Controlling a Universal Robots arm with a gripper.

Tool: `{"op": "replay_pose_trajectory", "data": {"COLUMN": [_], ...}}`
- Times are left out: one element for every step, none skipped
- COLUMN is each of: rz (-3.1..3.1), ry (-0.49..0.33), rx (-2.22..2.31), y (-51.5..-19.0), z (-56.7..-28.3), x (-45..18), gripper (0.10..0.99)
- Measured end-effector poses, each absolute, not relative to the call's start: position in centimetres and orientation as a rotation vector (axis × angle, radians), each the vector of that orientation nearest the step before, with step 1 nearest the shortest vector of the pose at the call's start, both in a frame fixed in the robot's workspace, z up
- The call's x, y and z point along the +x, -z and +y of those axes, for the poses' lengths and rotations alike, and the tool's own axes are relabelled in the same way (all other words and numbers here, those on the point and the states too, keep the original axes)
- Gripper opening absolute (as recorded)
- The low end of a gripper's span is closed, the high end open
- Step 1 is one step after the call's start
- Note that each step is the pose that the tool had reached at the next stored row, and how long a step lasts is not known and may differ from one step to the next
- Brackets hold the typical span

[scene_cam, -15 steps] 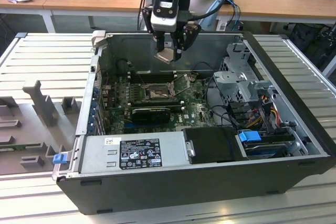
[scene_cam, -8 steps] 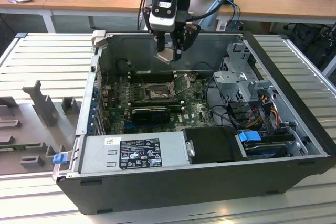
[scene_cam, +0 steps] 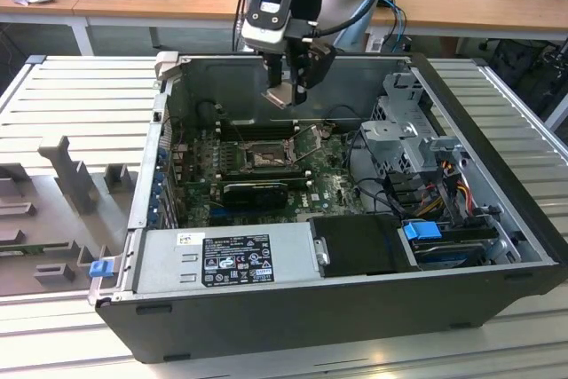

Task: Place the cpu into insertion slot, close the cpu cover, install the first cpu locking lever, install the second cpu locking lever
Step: 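Place the cpu into insertion slot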

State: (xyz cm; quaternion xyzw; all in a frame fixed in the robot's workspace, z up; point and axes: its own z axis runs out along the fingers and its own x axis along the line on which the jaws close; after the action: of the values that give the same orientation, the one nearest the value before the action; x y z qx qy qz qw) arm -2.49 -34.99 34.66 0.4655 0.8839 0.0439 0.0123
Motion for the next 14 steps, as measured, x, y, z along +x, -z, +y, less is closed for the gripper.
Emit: {"op": "replay_pose_trajectory", "data": {"rz": [2.743,2.736,2.729,2.721,2.715,2.706,2.696,2.684,2.675,2.669,2.661,2.655,2.651,2.647], "ry": [-0.136,-0.136,-0.136,-0.136,-0.136,-0.135,-0.135,-0.135,-0.135,-0.134,-0.134,-0.134,-0.134,-0.134], "rx": [1.472,1.484,1.496,1.511,1.521,1.536,1.552,1.572,1.586,1.595,1.608,1.617,1.623,1.629], "y": [-34.65,-34.64,-34.63,-34.62,-34.62,-34.61,-34.60,-34.58,-34.57,-34.55,-34.52,-34.51,-34.50,-34.49], "z": [-34.99,-34.99,-34.99,-34.99,-34.99,-34.99,-34.99,-34.98,-34.98,-34.98,-34.98,-34.99,-34.99,-34.99], "x": [-2.51,-2.53,-2.53,-2.53,-2.54,-2.54,-2.54,-2.54,-2.55,-2.55,-2.55,-2.55,-2.55,-2.55], "gripper": [0.525,0.525,0.525,0.525,0.525,0.525,0.525,0.525,0.525,0.525,0.525,0.525,0.525,0.525]}}
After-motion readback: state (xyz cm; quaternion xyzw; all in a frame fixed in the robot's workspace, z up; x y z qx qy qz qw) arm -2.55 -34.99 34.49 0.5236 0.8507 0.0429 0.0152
